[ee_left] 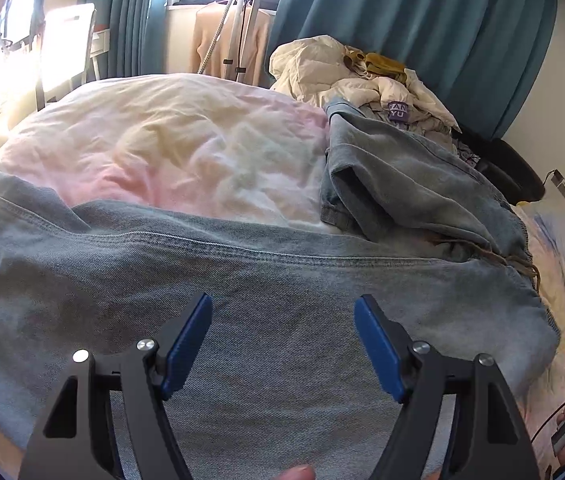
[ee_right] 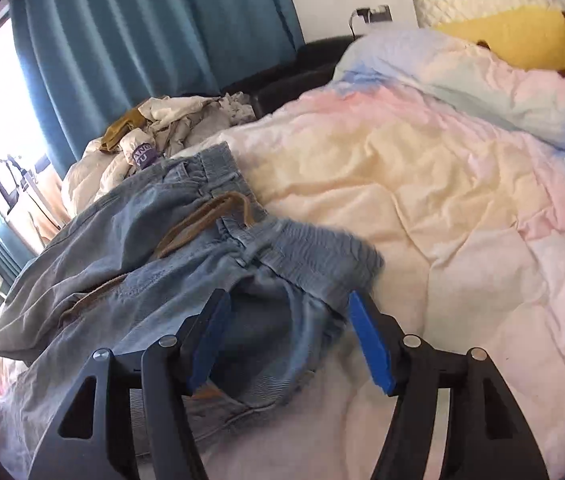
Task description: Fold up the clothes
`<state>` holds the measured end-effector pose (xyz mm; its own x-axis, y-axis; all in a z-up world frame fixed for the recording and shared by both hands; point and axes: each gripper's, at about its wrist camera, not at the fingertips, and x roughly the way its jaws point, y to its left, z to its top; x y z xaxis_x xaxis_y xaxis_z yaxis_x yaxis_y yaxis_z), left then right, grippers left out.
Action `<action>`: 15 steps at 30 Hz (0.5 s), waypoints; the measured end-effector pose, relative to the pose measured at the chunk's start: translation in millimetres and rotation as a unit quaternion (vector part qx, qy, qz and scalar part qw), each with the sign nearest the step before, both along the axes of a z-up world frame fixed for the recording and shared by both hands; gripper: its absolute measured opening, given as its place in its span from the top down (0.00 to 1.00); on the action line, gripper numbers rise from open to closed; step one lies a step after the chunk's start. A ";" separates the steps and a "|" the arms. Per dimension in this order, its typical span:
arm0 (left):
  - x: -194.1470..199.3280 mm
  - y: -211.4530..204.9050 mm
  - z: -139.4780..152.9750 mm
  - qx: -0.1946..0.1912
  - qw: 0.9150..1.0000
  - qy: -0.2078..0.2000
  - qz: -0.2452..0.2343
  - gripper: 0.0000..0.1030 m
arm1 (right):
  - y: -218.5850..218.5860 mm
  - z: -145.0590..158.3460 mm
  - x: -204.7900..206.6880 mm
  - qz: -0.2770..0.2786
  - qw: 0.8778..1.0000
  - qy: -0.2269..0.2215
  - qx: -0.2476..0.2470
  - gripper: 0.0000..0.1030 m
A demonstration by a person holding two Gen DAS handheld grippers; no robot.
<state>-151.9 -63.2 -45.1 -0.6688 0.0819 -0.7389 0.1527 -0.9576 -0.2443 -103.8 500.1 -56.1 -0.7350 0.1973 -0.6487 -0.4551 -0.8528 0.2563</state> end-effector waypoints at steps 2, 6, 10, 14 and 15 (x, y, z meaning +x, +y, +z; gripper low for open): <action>1.1 -3.1 2.3 0.006 1.000 -0.001 0.003 0.26 | -15.2 19.4 6.0 0.000 0.999 0.009 0.034 0.37; 5.9 -6.5 9.5 0.003 1.000 0.004 0.003 0.26 | -60.0 54.0 -7.9 0.048 0.997 0.035 0.057 0.35; 9.9 -13.0 15.3 0.001 1.000 0.012 0.012 0.26 | -146.6 72.9 -49.1 0.179 0.981 0.043 0.067 0.35; 11.7 -25.2 18.5 0.017 0.999 0.013 0.027 0.26 | -249.0 76.7 -89.3 0.301 0.951 0.047 0.051 0.35; 11.6 -28.1 19.6 0.018 0.999 0.015 0.031 0.26 | -272.5 76.2 -101.1 0.324 0.944 0.045 0.040 0.35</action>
